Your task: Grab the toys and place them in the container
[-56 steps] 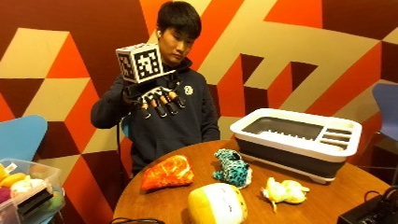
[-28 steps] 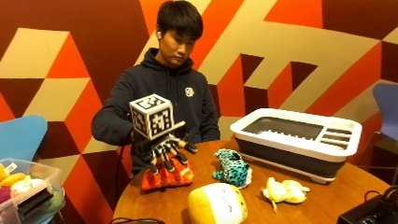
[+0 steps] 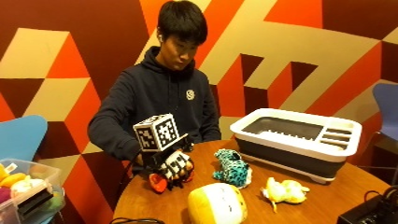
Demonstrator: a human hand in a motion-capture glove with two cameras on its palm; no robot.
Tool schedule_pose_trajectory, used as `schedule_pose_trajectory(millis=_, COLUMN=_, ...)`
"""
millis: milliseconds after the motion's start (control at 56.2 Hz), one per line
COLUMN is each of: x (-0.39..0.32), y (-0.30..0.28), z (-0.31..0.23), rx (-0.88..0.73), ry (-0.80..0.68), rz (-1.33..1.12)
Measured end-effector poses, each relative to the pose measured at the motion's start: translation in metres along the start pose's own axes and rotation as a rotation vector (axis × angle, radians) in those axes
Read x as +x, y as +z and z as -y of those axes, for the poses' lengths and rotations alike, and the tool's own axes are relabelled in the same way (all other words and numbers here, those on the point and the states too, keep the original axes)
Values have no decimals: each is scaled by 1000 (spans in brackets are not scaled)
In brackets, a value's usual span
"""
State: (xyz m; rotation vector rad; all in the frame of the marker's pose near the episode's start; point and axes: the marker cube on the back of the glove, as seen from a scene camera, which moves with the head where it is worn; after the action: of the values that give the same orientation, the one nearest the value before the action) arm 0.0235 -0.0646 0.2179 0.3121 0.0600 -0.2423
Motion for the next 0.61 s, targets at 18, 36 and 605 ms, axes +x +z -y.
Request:
schedule_pose_trajectory(millis=18, x=1, y=-1, z=4, rx=-6, ry=0, rz=7)
schedule_pose_trajectory(millis=36, x=1, y=-2, z=8, rx=-19, ry=3, rz=18)
schedule_pose_trajectory(millis=605, x=-84, y=-188, z=87, rx=-14, ry=-49, rz=98)
